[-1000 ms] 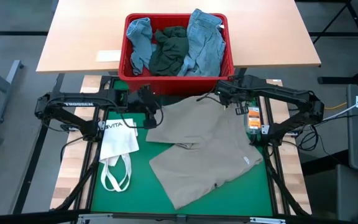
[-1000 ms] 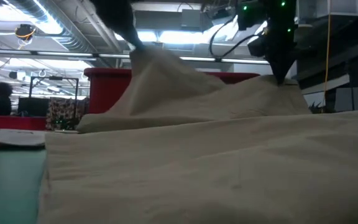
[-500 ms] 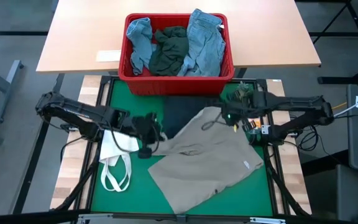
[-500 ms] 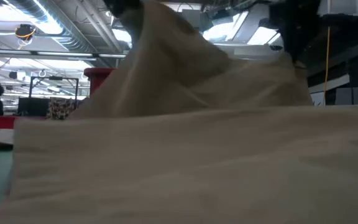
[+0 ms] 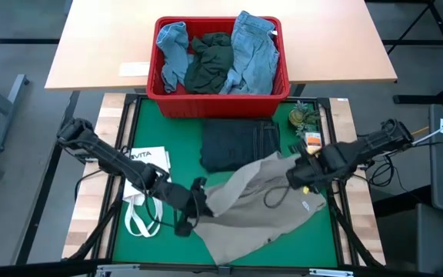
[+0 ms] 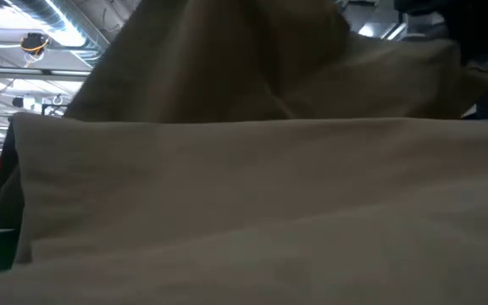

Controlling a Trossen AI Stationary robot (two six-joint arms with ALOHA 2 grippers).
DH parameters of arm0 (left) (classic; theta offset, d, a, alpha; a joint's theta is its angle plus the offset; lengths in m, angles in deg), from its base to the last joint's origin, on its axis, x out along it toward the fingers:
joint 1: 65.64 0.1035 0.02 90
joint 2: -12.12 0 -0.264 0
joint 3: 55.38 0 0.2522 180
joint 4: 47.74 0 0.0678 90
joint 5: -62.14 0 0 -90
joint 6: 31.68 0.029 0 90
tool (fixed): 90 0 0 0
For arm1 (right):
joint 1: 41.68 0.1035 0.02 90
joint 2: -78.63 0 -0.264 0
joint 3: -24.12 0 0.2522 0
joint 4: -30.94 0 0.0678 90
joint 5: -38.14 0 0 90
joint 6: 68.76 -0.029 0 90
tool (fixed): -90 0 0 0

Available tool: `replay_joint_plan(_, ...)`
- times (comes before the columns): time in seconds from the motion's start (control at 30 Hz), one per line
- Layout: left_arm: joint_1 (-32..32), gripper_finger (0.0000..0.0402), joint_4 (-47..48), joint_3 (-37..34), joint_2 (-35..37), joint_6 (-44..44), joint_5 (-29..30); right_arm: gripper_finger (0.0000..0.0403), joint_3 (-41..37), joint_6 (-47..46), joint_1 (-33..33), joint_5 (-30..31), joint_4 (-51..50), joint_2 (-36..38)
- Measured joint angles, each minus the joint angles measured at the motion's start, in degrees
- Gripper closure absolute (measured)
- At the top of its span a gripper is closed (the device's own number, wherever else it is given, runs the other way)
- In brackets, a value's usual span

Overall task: Fold laundry
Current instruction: Fold the brown shorts

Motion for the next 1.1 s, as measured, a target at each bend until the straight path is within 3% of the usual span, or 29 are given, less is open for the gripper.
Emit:
replay_joint_plan(0.33, -3.81, 0.0401, -12.49, 0.00, -7.63, -0.64, -2.84, 0.0388, -0.40, -18.65, 16.63, -2.68, 0.70, -0.01)
replay_joint_plan(0.53, -5.75, 0.0401, -17.00, 0.00, -13.51, -4.13, -3.40, 0.0388, -5.97, -25.67, 24.34, -7.85, 5.45, -0.04)
replay_joint_plan(0.87, -7.75, 0.0402, -22.30, 0.00, -19.53, -16.09, -4.39, 0.0388, -16.25, -33.41, 32.74, -12.10, 24.35, -0.07)
replay_joint_plan(1.1, -8.15, 0.0376, -22.17, 0.00, -20.14, -25.89, -7.04, 0.0388, -20.65, -33.82, 34.21, -18.63, 27.06, -0.07)
